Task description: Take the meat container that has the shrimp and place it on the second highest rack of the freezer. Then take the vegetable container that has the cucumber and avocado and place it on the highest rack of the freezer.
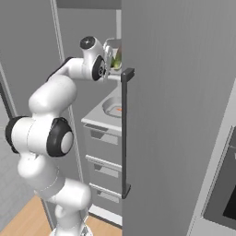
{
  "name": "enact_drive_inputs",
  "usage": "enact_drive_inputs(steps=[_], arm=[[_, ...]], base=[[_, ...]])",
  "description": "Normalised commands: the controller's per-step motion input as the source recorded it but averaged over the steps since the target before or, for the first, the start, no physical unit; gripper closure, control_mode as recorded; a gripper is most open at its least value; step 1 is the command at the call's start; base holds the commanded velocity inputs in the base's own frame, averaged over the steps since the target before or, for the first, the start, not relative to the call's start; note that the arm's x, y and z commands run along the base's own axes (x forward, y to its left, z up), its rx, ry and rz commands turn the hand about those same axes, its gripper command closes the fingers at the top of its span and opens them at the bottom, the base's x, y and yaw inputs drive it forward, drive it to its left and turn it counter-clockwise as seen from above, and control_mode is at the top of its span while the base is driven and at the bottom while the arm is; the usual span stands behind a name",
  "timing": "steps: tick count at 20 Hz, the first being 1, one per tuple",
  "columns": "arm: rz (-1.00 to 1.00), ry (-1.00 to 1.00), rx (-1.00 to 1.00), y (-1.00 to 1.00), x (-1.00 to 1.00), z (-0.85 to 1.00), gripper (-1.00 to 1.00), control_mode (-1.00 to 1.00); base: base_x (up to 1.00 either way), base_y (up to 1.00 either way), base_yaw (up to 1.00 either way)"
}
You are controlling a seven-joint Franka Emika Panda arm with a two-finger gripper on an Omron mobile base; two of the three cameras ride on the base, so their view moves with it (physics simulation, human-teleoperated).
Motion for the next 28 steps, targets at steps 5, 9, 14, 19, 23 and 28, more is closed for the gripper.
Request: enact_drive_inputs(steps=[5,9,14,19,23,28], arm=[[0.00,0.01,0.00,0.02,0.73,0.02,1.00,-1.00],[0.00,0.03,0.00,-0.05,0.52,0.00,1.00,-1.00],[0.00,0.06,0.00,-0.12,0.37,0.00,1.00,-1.00],[0.00,0.02,0.00,-0.18,0.36,-0.06,1.00,-1.00],[0.00,0.00,0.00,-0.07,0.16,-0.05,1.00,-1.00],[0.00,0.00,0.00,0.00,0.01,0.00,1.00,-1.00]], base=[[0.00,0.00,0.00],[0.00,0.00,0.00],[0.00,0.00,0.00],[0.00,0.00,0.00],[0.00,0.00,0.00],[0.00,0.00,0.00]])
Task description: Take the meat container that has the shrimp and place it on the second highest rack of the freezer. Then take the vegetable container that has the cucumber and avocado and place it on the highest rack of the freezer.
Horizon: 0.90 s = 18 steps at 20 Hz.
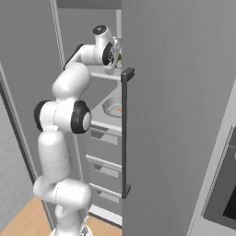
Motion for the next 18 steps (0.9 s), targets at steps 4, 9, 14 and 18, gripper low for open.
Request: enact_drive_inputs(steps=[4,9,14,18], arm=[[0.00,0.00,0.00,0.00,0.03,0.00,-1.00,-1.00],[0.00,0.00,0.00,0.00,0.00,0.00,-1.00,-1.00],[0.00,0.00,0.00,0.00,0.00,0.00,-1.00,-1.00],[0.00,-0.15,-0.03,0.20,-0.63,0.01,-1.00,-1.00]], base=[[0.00,0.00,0.00],[0.00,0.00,0.00],[0.00,0.00,0.00],[0.00,0.00,0.00]])
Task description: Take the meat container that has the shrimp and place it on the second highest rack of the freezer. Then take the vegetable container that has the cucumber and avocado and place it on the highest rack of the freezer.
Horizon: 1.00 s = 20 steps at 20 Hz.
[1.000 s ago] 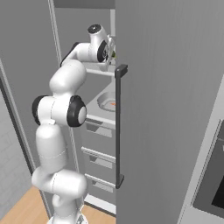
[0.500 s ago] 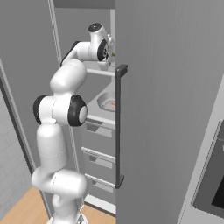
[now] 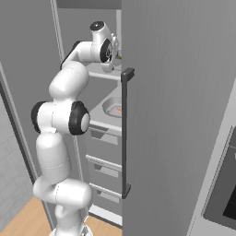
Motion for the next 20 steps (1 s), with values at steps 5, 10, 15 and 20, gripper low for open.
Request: enact_drive_inputs(steps=[5,10,15,20], arm=[[-0.01,-0.25,-0.01,0.04,-0.99,0.08,-1.00,-1.00],[0.00,-0.10,0.00,-0.01,-1.00,0.00,-1.00,-1.00],[0.00,-0.22,-0.05,0.07,-1.00,0.07,-1.00,-1.00],[0.00,-0.14,0.00,0.00,-1.00,0.00,-1.00,-1.00]], base=[[0.00,0.00,0.00],[0.00,0.00,0.00],[0.00,0.00,0.00],[0.00,0.00,0.00]])
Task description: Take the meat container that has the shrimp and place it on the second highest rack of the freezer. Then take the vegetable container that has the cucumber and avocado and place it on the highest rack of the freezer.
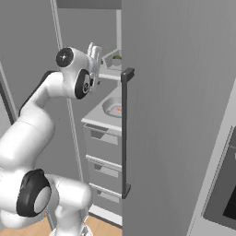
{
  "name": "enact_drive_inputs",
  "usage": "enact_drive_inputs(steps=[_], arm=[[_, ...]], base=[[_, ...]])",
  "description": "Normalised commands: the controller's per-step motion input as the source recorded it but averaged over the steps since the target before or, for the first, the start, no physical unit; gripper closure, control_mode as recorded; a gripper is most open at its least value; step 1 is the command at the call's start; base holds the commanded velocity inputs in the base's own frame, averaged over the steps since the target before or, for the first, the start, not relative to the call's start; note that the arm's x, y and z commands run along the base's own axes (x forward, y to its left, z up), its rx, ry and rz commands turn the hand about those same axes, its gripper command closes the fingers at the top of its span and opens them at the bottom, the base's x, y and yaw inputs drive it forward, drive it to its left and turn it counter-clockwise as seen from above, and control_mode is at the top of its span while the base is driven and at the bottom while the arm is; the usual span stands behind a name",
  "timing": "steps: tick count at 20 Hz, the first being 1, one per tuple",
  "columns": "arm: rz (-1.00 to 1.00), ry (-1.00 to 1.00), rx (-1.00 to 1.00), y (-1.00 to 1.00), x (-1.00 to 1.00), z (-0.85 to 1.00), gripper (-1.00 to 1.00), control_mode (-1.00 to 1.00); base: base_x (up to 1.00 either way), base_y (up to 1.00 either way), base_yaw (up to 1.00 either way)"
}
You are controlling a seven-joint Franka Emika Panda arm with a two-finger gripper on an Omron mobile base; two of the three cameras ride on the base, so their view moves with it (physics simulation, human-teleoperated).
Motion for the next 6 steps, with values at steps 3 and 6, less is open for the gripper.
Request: enact_drive_inputs(steps=[3,6], arm=[[0.00,0.00,0.00,0.00,-1.00,-0.05,-1.00,-1.00],[0.00,0.01,0.00,0.01,-0.99,-0.34,-1.00,-1.00]], base=[[0.00,0.00,0.00],[0.00,0.00,0.00]])
